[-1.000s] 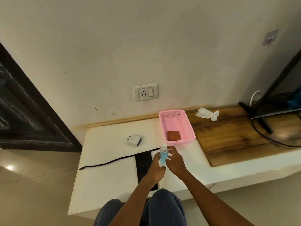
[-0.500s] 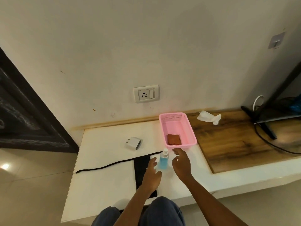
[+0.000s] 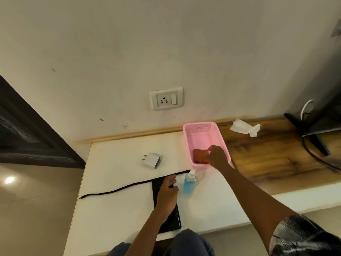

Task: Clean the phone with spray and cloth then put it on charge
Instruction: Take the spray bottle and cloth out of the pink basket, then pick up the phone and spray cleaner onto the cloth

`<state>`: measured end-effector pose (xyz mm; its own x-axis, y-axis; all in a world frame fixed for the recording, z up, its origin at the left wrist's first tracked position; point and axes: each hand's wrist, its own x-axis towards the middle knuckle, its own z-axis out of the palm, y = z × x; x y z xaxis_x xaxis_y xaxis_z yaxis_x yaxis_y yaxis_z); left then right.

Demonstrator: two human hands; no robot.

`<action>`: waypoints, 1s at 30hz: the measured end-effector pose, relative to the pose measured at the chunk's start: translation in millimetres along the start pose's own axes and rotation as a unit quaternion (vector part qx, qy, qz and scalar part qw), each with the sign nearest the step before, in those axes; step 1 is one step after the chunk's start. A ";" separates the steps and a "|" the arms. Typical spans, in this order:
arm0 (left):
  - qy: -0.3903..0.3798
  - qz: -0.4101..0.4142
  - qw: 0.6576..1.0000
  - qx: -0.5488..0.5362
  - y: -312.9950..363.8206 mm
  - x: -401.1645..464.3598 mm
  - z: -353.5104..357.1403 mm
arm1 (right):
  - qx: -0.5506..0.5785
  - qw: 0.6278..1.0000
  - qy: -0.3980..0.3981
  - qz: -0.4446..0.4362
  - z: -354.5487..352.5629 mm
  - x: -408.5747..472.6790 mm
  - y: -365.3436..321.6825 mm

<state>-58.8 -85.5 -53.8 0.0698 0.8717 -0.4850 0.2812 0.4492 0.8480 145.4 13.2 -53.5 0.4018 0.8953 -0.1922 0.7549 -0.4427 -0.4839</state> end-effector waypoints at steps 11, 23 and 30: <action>0.002 -0.024 0.998 -0.056 -0.4 4.0 -6.7 | -0.026 0.993 -0.022 0.116 32.1 25.7 -9.3; 0.018 0.000 0.997 -0.072 4.5 -24.0 -17.2 | 0.247 0.966 0.053 0.060 -6.0 -16.0 -20.5; 0.034 -0.005 0.997 -0.064 -0.7 -57.2 -27.3 | 0.391 0.911 0.052 0.121 -31.4 -77.5 -6.8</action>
<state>-89.1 -130.3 -20.9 0.0021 0.8760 -0.4823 0.1561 0.4761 0.8654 125.4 -54.7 -8.6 0.5854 0.7488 -0.3108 0.0552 -0.4193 -0.9062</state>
